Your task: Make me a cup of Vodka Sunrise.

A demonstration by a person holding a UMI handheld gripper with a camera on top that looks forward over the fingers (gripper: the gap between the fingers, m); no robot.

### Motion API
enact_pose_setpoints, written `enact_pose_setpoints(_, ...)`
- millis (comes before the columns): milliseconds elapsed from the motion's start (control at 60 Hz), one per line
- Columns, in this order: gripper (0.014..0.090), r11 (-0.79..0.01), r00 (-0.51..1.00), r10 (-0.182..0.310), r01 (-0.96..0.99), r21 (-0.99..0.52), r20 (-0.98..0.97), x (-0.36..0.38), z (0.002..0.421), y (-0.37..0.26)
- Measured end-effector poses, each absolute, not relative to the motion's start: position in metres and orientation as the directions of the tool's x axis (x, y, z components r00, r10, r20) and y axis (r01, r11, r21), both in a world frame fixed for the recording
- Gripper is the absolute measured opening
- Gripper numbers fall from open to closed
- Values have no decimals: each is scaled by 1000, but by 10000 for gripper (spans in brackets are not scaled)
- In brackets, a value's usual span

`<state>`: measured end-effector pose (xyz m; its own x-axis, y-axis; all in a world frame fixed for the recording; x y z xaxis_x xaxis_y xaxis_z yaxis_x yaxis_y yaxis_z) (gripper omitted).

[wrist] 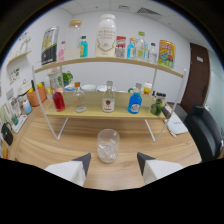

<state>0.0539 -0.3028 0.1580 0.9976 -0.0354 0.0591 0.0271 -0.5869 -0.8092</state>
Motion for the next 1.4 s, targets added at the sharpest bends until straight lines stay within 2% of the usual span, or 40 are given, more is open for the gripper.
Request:
enact_pose_setpoints(233, 863, -595, 995, -73, 9, -804, 65, 49, 154, -323)
enact_pose_setpoints(433, 854, -595, 996, -86, -37, -803, 18, 1, 142, -343)
enact_pose_setpoints(567, 857, -531, 998, -48, -59, -845, -39, -48, 152, -326)
enact_pose_setpoints(767, 856, -413, 997, 14, -67, -908, -80, -109, 178, -265)
enact_pose_setpoints(1067, 855, -302, 998, 30, -35, -953, -47, -138, 200, -165)
enact_pose_setpoints(1150, 812, -292, 999, 27, -32, -956, -42, -140, 204, -144)
enact_pose_setpoints(1250, 706, -297, 999, 24, -25, -955, -34, -141, 198, -125)
enact_pose_setpoints(1400, 473, -300, 1000, 15, -5, -954, -10, -139, 190, -109)
